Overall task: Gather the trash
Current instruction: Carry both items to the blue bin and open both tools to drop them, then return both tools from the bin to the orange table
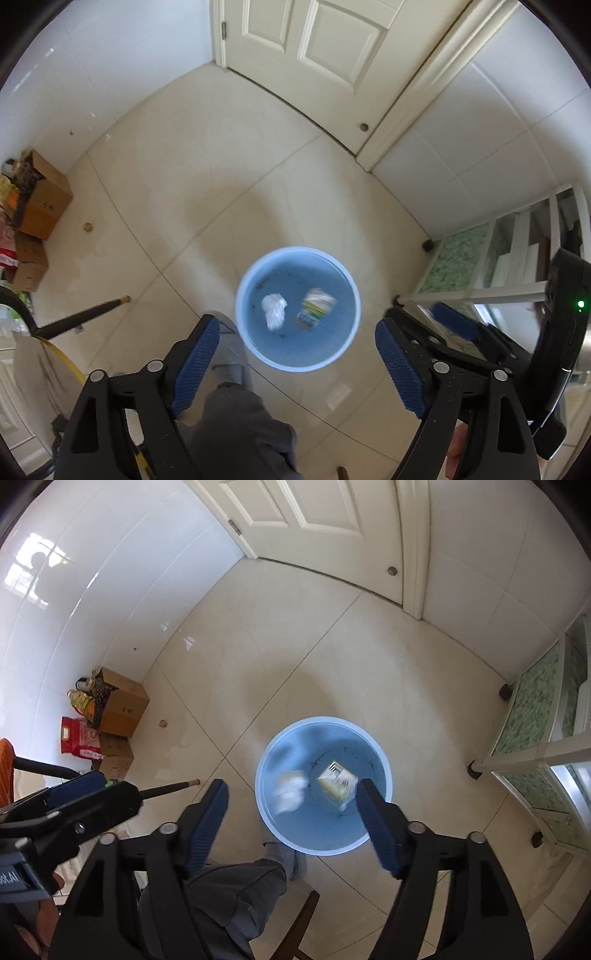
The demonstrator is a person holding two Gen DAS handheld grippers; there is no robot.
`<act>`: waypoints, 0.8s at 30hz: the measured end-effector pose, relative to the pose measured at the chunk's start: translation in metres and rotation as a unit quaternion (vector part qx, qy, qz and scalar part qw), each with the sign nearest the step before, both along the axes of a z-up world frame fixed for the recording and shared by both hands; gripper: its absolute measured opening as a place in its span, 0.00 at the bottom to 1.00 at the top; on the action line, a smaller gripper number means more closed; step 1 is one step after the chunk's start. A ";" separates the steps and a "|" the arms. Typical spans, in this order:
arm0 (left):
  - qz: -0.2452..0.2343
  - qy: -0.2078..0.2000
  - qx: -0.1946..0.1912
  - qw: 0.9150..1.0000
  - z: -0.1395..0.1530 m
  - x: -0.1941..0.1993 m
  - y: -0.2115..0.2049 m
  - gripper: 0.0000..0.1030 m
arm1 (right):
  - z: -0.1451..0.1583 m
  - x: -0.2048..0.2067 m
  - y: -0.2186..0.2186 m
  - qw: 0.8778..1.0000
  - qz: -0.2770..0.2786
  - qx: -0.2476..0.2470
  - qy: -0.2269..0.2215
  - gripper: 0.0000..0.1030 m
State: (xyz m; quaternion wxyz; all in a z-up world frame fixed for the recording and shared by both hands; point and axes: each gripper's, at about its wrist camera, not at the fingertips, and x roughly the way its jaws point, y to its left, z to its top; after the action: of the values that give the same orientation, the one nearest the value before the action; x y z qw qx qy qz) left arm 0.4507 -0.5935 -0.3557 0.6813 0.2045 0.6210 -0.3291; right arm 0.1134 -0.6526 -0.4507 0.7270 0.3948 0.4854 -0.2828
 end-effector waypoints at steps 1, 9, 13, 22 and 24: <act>0.002 -0.010 0.002 1.000 0.006 -0.002 0.000 0.81 | 0.002 -0.003 0.000 1.000 -0.007 -0.004 0.000 0.90; -0.008 -0.067 -0.050 0.996 0.075 -0.043 0.036 0.83 | 0.045 -0.025 0.013 0.998 -0.045 -0.037 -0.022 1.00; 0.003 -0.105 -0.091 0.990 0.121 -0.062 0.087 0.85 | 0.087 -0.024 0.030 0.996 -0.038 -0.069 -0.043 1.00; 0.067 -0.233 -0.169 0.955 0.226 -0.095 0.246 0.93 | 0.210 0.015 0.113 0.978 0.032 -0.155 -0.137 1.00; 0.087 -0.256 -0.180 0.946 0.246 -0.103 0.282 0.93 | 0.234 0.026 0.136 0.970 0.054 -0.174 -0.159 1.00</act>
State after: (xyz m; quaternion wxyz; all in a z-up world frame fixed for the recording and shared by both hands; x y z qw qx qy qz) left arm 0.3478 -0.3114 -0.1095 0.8688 0.1011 0.3710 -0.3118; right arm 0.1396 -0.5162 -0.2163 0.8666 0.2753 0.3278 -0.2564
